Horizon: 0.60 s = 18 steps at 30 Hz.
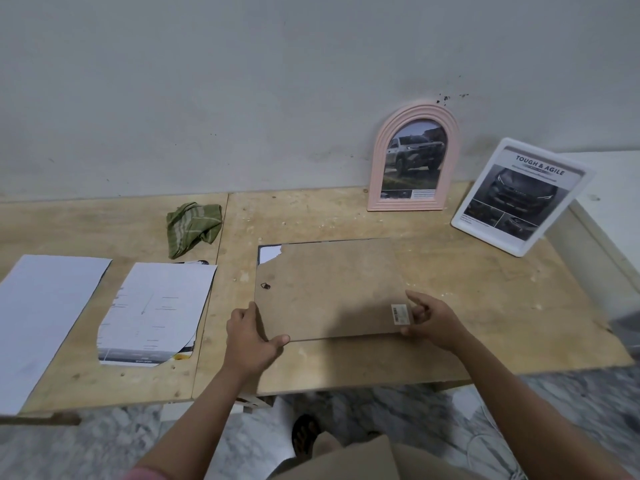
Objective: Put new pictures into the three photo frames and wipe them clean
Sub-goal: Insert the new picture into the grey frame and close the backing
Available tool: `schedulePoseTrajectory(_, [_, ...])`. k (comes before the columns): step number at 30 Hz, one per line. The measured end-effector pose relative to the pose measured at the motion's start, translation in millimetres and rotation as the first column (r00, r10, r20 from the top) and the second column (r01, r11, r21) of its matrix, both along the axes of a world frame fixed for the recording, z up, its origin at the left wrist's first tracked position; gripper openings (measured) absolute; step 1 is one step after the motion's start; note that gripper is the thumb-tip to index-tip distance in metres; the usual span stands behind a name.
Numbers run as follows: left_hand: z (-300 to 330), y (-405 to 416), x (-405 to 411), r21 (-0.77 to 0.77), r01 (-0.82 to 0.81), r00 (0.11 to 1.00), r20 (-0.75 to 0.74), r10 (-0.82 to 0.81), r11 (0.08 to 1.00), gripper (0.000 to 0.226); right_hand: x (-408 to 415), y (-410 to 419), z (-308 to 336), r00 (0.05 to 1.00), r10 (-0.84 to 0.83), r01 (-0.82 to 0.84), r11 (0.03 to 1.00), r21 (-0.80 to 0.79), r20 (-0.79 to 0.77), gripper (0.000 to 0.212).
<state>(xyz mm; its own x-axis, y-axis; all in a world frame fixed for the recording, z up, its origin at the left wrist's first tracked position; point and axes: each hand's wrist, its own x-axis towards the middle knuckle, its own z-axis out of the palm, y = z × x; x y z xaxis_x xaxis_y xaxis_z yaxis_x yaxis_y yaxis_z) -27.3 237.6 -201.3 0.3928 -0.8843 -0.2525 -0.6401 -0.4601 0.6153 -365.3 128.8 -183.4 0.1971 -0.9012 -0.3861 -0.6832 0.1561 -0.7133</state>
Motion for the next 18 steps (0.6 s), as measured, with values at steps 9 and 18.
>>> schedulePoseTrajectory(9, [2.4,-23.0,10.8,0.154,-0.094,0.994,-0.044,0.102,0.983,0.101,-0.7,-17.0,2.4,1.0,-0.014,0.015,0.997,0.07,-0.004,0.071])
schedulePoseTrajectory(18, [16.4,-29.8,4.4,0.197,-0.115,0.99,-0.052,0.128,0.974,0.096,5.6,-16.1,-10.4,0.986,-0.12,0.128,0.99,0.063,-0.117,0.052])
